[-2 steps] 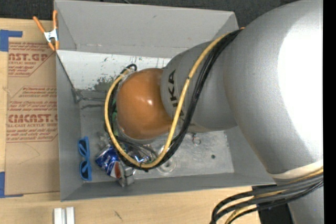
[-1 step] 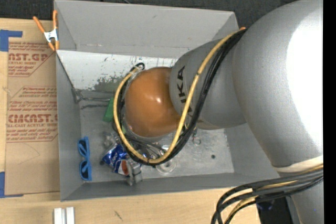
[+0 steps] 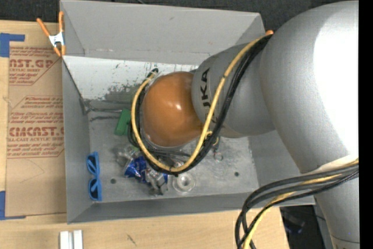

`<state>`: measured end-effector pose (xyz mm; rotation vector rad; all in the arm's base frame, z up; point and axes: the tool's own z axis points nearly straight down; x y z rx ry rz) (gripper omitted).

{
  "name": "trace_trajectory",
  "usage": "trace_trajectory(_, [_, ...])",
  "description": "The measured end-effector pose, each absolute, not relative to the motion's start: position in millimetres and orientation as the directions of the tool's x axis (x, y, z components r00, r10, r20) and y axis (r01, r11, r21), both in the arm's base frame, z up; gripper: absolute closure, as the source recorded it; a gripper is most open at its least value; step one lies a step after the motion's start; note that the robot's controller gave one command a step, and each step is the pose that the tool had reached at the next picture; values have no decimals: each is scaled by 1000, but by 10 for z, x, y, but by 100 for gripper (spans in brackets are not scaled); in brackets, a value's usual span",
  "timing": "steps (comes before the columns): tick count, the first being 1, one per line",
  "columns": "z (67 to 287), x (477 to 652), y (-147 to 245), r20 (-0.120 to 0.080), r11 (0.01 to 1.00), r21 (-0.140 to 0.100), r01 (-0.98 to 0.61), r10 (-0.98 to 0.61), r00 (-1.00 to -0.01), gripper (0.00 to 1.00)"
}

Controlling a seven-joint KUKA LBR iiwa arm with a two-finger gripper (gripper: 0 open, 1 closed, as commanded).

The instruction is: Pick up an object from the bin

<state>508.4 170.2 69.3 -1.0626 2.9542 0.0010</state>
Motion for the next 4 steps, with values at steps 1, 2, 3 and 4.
trace_trajectory(1, [701,5212,1221,-3,575,-1,-818,-818,-575,0])
trace_trajectory(2, [716,5207,1244,-4,574,2,-819,-819,-574,100])
trace_trajectory(3, [824,5211,1253,-3,576,0,-818,-818,-576,100])
trace_trajectory(4, [1417,5224,1268,-6,577,-4,-817,-817,-577,100])
